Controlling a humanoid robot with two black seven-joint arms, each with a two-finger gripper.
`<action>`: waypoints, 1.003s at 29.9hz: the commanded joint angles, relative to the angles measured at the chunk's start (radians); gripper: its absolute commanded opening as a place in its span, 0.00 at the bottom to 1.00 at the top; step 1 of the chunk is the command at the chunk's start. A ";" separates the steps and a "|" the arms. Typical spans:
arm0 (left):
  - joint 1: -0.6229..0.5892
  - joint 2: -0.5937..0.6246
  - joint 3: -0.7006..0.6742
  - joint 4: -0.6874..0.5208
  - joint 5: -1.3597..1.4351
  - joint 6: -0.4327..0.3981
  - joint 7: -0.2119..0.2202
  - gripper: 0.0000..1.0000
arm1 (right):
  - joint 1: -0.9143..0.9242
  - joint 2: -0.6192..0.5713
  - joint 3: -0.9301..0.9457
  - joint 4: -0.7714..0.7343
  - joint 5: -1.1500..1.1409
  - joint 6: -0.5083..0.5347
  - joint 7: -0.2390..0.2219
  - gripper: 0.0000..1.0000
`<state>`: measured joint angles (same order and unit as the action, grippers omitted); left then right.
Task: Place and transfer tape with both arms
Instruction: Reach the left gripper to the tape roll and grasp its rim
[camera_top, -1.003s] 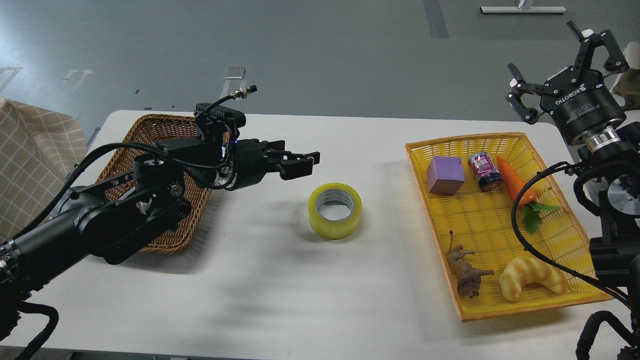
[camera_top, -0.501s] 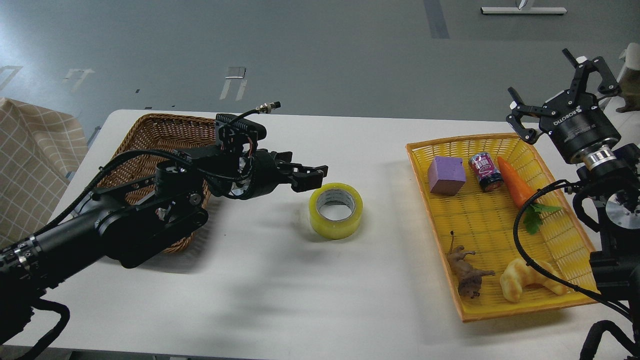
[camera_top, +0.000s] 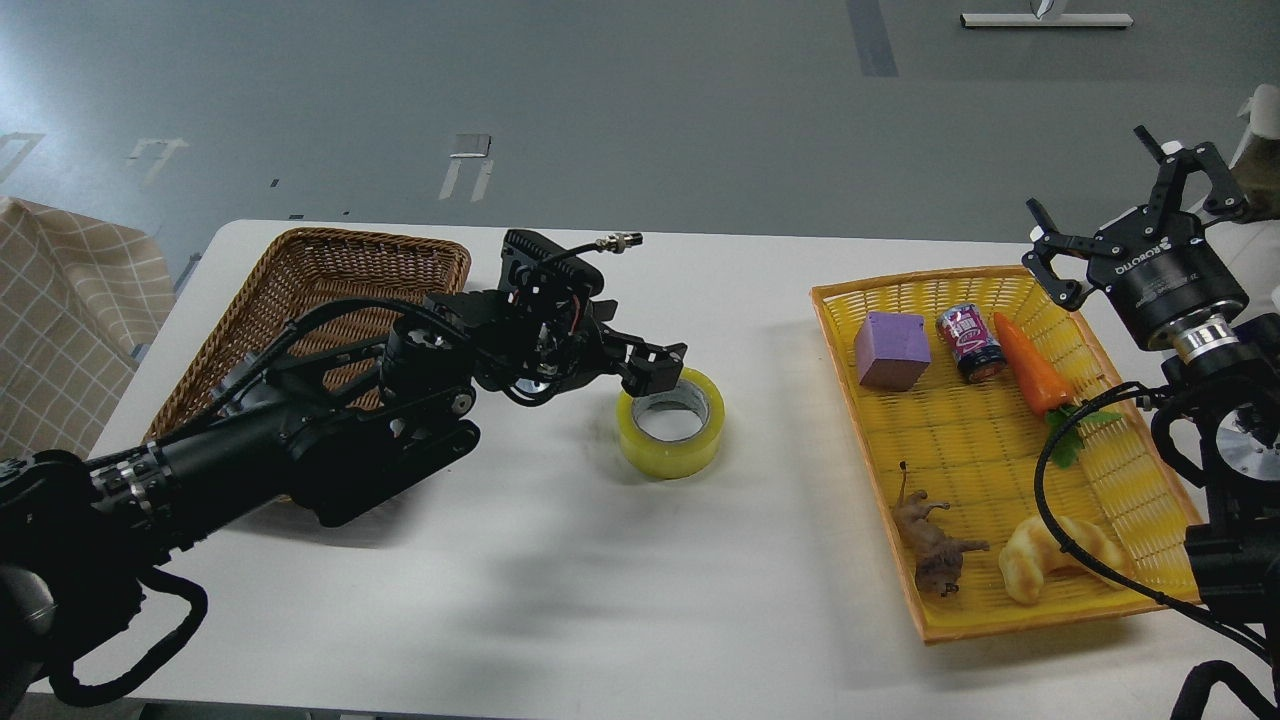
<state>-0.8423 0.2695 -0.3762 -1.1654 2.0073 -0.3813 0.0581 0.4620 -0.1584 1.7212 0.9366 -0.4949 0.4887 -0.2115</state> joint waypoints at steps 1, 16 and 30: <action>-0.001 -0.016 0.019 0.035 0.004 0.002 0.000 0.98 | 0.001 0.000 0.000 -0.016 0.001 0.000 0.000 1.00; 0.011 -0.050 0.028 0.089 0.004 0.012 -0.001 0.83 | 0.001 -0.001 0.000 -0.027 -0.001 0.000 0.000 1.00; 0.023 -0.050 0.031 0.112 0.005 0.025 -0.003 0.66 | 0.001 -0.001 0.000 -0.027 0.001 0.000 0.000 1.00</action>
<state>-0.8250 0.2193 -0.3452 -1.0535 2.0126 -0.3559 0.0567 0.4633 -0.1596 1.7211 0.9096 -0.4938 0.4887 -0.2116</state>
